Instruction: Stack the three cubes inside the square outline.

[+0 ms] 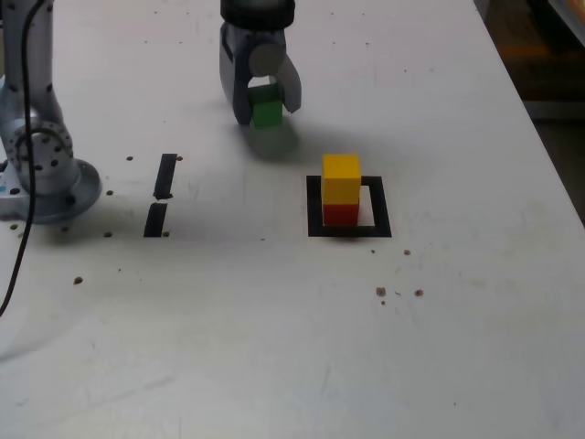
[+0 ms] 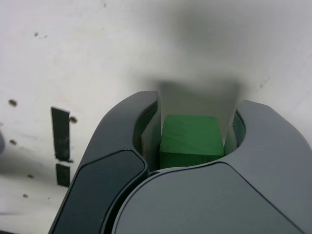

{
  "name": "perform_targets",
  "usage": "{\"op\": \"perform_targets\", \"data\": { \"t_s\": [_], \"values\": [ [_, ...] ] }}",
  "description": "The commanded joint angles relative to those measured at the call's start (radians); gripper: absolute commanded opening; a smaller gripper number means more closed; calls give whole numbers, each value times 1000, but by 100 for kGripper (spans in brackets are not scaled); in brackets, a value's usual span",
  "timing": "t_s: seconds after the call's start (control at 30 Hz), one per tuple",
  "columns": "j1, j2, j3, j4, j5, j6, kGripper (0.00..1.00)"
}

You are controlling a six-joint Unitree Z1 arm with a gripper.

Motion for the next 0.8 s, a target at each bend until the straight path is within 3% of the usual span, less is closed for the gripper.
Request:
{"op": "perform_targets", "data": {
  "t_s": [0.0, 0.37, 0.77],
  "values": [
    [-16, -28, -28, 47, 7, -9, 17],
    [-190, -100, -250, 289, 38, -101, 17],
    [-419, -136, -334, 307, 41, -214, 17]
  ]
}}
